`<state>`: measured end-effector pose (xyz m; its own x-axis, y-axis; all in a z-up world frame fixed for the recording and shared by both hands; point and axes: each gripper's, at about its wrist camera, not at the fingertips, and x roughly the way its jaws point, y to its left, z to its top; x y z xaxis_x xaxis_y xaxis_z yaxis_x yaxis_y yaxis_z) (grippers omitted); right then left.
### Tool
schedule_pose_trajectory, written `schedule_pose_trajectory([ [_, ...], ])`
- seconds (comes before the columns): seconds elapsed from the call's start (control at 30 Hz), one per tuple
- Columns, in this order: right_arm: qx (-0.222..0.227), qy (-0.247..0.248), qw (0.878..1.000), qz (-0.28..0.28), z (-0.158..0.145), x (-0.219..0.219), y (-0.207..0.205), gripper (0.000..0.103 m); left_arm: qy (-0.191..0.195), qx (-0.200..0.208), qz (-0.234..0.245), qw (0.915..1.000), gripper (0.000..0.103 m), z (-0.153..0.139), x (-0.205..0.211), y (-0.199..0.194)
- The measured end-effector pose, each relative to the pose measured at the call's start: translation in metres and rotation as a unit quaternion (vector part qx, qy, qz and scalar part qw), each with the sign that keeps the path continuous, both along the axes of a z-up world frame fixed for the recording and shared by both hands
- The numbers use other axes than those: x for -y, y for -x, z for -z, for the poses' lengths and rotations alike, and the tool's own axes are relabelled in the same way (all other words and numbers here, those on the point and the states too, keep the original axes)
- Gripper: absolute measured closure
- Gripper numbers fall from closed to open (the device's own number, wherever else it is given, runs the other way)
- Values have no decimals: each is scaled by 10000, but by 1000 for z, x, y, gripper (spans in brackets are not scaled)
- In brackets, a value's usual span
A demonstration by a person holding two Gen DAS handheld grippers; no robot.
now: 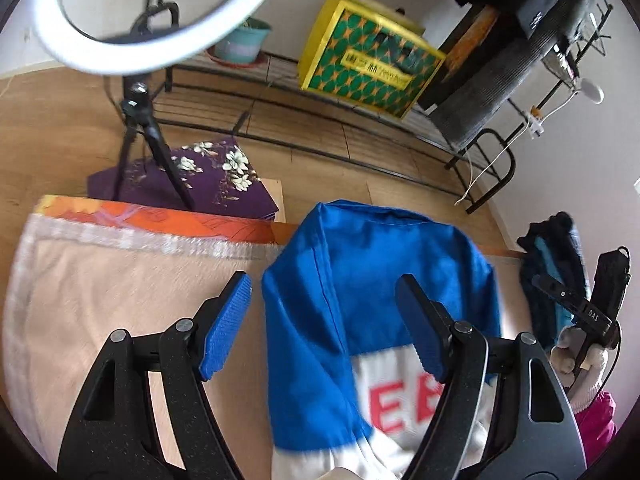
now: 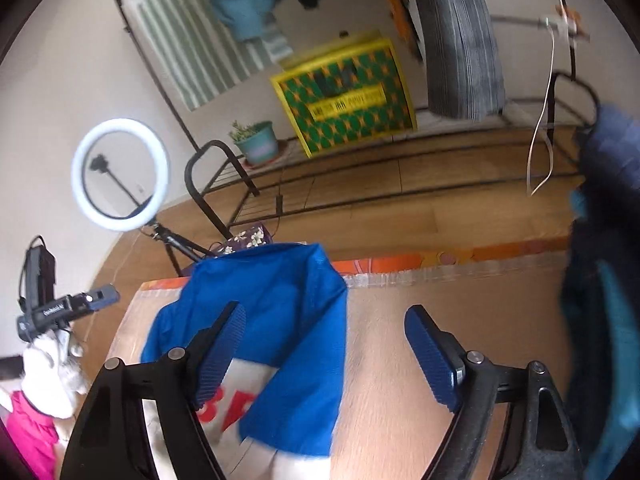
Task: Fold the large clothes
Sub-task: 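Grasp the blue collar with both grippers, then lift the collar with both grippers and flip the folded jacket over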
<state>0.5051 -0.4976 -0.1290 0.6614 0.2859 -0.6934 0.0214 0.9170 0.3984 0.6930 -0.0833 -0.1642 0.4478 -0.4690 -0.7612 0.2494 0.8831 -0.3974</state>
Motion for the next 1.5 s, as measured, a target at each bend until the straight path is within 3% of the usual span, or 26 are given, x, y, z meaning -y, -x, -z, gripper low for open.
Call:
schedule_pose_trajectory([
  [0.17, -285, -123, 9995, -97, 40, 7, -42, 25, -242, -97, 202, 9995, 26, 30, 17, -30],
  [0.3, -339, -528, 9979, -158, 53, 7, -63, 28, -213, -147, 232, 9994, 26, 45, 23, -44],
  [0.47, -506, -178, 9979, -358, 65, -19, -88, 31, -342, -147, 196, 9991, 26, 57, 29, -58],
  [0.53, -545, -204, 9974, -423, 69, -26, -93, 39, -390, -98, 219, 9990, 26, 61, 34, -61],
  [0.57, -565, -189, 9971, -468, 71, -31, -95, 42, -467, -24, 241, 9986, 30, 61, 37, -60],
  [0.63, -670, 37, 9958, -620, 75, -44, -100, 59, -702, 68, 348, 9969, 63, 64, 46, -59],
  [0.67, -703, 217, 9952, -648, 75, -50, -102, 62, -810, 68, 417, 9958, 91, 67, 51, -59],
  [0.7, -662, 359, 9947, -704, 73, -55, -101, 70, -965, 125, 488, 9941, 96, 68, 58, -56],
  [0.73, -653, 336, 9943, -774, 72, -57, -101, 85, -1079, 249, 499, 9926, 97, 67, 62, -53],
  [0.83, -524, 493, 9947, -729, 63, -60, -97, 98, -1226, 598, 524, 9893, 101, 57, 68, -43],
  [0.9, -403, 490, 9957, -669, 56, -60, -92, 100, -1185, 719, 444, 9893, 102, 47, 68, -38],
  [1.13, 254, 449, 9963, -691, 5, -64, -67, 102, -698, 963, 351, 9923, 102, 3, 59, -9],
  [1.5, 771, 325, 9916, -981, -92, -84, 15, 103, -232, 1391, 217, 9898, 103, -96, 22, 99],
])
